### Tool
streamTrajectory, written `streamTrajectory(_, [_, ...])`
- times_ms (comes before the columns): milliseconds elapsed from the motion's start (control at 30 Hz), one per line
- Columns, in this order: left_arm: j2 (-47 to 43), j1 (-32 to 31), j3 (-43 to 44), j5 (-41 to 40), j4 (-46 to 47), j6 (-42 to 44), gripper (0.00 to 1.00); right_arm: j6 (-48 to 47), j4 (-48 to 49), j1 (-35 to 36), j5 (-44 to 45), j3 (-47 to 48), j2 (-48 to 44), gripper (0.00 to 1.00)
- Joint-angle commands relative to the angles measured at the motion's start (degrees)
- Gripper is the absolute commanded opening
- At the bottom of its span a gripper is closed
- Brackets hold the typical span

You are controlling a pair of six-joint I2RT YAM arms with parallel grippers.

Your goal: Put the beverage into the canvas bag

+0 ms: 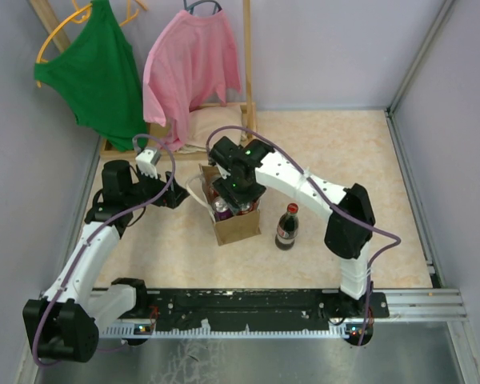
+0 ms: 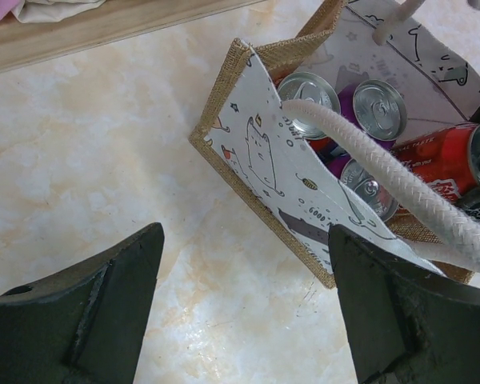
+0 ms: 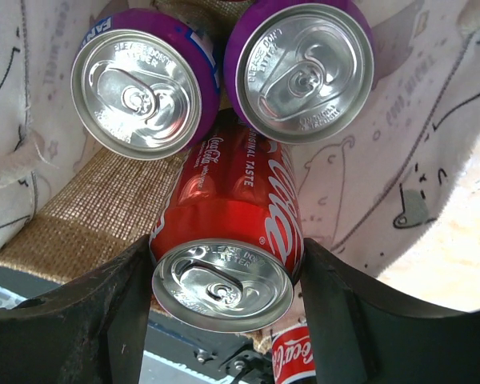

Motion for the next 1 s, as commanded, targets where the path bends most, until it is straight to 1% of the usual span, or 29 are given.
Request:
streamTrajectory(0, [-0.5, 0.42, -0.28, 0.52, 1.42, -0.44, 0.89, -1.06, 1.03, 0.5, -0.35, 1.14, 0.76, 0.0])
streamTrajectory(233, [-0.7, 0.42, -0.3, 0.38, 1.17, -0.27, 0.89, -1.41, 0.73, 0.52, -0.19, 0.76, 2.94, 0.0])
streamTrajectory(500, [-0.84, 0.42, -0.49, 0.46, 1.19, -0.15, 0.89, -1.14, 3.95, 0.53, -0.32, -4.45, 3.1, 0.01])
streamTrajectory(533, [-0.88, 0.42, -0.53, 0.43, 1.19, -0.15, 0.89, -0.88, 4.34, 0.55, -0.25, -4.84, 3.2, 0.08])
streamTrajectory(567, [-0.99, 0.42, -0.57, 0.46, 1.24, -0.16, 0.9, -0.57, 4.86, 0.54, -0.2, -5.18, 3.01, 0.18])
streamTrajectory(667, [-1.21, 0.49, -0.75, 0.34, 1.17, -0.17, 0.9, -0.35, 5.94, 0.5, -0.38, -5.12, 2.2, 0.5])
streamTrajectory(733, [-1.37, 0.49, -0.87, 0.4, 1.16, -0.15, 0.9, -0.26, 6.7, 0.52, 0.1, -4.78, 1.28, 0.66])
streamTrajectory(800, [-1.46, 0.51, -0.95, 0.33, 1.17, -0.16, 0.9, -0.29, 6.71, 0.55, 1.2, -3.85, 0.71, 0.71])
streamTrajectory(967, [-1.52, 0.46, -1.07, 0.47, 1.42, -0.28, 0.9, -0.32, 5.56, 0.5, 3.19, 0.29, 0.18, 0.76])
